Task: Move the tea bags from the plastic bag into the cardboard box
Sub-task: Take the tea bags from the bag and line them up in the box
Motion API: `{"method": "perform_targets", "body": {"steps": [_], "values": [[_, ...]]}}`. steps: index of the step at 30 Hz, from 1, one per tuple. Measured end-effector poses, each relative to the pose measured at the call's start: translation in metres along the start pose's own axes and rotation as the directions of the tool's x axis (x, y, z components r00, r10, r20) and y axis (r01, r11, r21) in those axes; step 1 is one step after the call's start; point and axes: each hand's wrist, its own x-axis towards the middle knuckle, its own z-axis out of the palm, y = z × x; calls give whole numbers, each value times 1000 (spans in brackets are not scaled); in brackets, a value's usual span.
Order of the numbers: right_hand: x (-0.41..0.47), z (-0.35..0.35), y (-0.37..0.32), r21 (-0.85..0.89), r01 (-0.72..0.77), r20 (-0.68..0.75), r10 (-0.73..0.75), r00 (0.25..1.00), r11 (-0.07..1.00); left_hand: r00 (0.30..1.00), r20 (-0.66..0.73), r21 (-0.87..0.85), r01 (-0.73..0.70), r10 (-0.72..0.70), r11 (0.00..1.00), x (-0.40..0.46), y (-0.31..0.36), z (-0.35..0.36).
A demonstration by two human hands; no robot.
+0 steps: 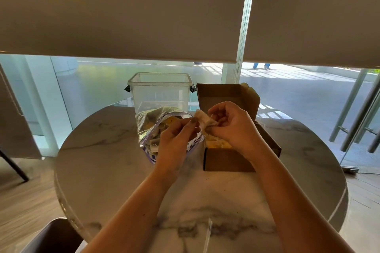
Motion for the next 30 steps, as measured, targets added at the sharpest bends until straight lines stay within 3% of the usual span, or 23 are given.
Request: {"method": "perform_targets", "body": {"steps": [6,10,13,19,23,30], "values": [[-3,7,0,17,68,166,-70,984,998,999,-30,83,-12,14,996,2,-5,-1],[-1,3,3,59,14,50,-17,999,998,994,-93,60,54,-48,997,5,-5,-2],[2,0,3,45,-36,-20,37,999,998,997,-49,24,56,-55,998,5,-5,-1],[2,0,1,134,-224,54,219,974,965,999,19,48,49,-50,998,4,-7,1],[0,2,3,72,-230,125,220,967,970,998,29,65,62,-64,996,5,-8,1],[3,-8,7,90,-264,74,258,963,960,987,91,-11,133,-132,991,2,-9,2]]}}
